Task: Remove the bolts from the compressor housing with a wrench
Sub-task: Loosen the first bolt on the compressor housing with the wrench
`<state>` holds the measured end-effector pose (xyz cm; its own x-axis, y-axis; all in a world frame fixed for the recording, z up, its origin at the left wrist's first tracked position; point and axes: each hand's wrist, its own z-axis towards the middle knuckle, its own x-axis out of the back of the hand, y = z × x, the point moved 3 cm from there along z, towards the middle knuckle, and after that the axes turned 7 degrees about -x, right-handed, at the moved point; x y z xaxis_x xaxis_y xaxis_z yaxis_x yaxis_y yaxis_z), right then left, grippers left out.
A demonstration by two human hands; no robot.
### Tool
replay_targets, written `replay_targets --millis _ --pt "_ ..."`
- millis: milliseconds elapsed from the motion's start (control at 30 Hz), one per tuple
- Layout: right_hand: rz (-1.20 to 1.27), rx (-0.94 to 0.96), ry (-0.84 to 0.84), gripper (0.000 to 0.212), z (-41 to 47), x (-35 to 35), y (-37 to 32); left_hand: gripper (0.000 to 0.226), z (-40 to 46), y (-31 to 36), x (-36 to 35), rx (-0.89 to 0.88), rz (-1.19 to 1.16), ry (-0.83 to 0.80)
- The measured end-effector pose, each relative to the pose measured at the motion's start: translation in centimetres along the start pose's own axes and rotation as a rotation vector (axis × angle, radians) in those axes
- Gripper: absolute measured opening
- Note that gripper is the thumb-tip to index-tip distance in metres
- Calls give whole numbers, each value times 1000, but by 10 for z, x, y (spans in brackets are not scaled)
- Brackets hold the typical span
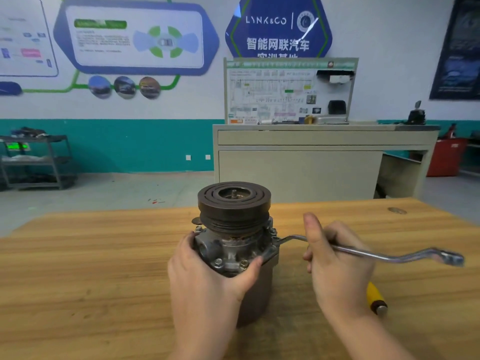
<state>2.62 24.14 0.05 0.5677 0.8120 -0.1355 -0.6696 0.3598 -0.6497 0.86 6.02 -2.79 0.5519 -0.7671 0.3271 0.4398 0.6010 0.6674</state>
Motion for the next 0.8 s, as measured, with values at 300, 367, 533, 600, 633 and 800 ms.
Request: replay_targets --millis 300,367,533,600,633,800 --pt "-319 402 41 63 -24 -19 -27 108 -1 4 3 6 63 28" --pt "-314 372 26 62 -25 -23 -27 109 -2 5 3 11 67 22" --pt "-66 178 53 44 -16 -17 -16 114 -4 7 3 6 66 12" --pt "128 45 75 26 -10 -13 -8 112 -3 6 3 -16 72 3" --pt "224 -91 109 22 -4 -10 -1 110 -3 5 3 -29 69 -2" --pt "547 -908 8 17 23 -15 40 101 8 -11 7 -76 -8 -66"
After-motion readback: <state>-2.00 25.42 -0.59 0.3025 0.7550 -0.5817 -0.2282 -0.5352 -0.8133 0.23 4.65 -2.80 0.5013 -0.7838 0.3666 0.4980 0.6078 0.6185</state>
